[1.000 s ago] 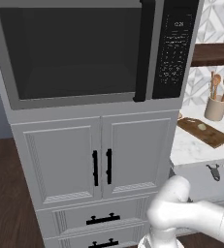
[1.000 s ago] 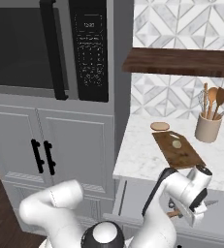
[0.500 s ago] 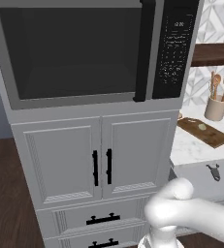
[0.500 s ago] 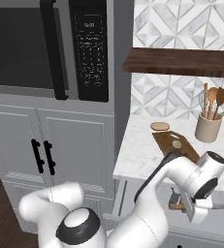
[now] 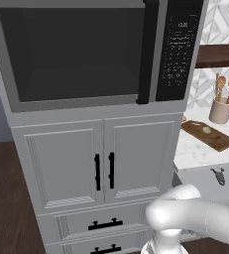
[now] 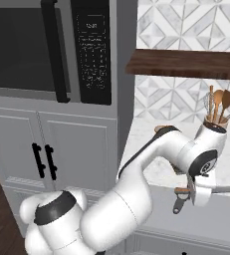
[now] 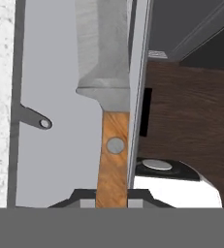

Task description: Place the appropriate cutting tool for cutting the garlic skin on the cutting board.

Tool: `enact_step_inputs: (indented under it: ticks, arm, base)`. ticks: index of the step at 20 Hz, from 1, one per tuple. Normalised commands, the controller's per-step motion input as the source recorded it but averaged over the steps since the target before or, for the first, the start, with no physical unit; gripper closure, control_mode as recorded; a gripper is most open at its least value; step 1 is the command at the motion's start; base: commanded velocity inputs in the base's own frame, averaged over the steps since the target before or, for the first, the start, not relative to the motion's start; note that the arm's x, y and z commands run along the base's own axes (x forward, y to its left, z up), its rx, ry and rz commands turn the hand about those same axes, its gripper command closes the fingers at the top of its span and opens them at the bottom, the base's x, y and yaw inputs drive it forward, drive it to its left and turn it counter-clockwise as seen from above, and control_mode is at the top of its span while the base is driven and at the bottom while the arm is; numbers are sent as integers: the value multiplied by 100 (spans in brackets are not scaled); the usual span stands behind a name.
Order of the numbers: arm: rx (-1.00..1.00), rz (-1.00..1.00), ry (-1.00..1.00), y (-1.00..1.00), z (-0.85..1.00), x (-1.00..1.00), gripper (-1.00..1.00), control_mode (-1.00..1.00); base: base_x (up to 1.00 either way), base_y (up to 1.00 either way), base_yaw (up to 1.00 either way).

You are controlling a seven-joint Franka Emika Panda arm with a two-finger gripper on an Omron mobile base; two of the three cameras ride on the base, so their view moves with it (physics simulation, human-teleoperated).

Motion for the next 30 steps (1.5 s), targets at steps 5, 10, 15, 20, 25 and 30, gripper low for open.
enact_step_inputs:
  ticks: [5, 10, 15, 20, 25, 30]
  arm:
    - [-20, 15, -1, 30, 62, 43, 100, -100]
    - [-10, 25, 0, 14, 7, 56, 100, -100]
    - [0, 36, 0, 0, 0, 50, 100, -100]
    - [0, 39, 0, -9, -3, 40, 100, -100]
    - [1, 34, 0, -22, -14, 28, 100, -100]
    - [2, 26, 0, -23, -25, 28, 100, -100]
  base:
    - [0, 0, 0]
    - [0, 0, 0]
    - [0, 0, 0]
    - [0, 0, 0]
    - [0, 0, 0]
    - [0, 0, 0]
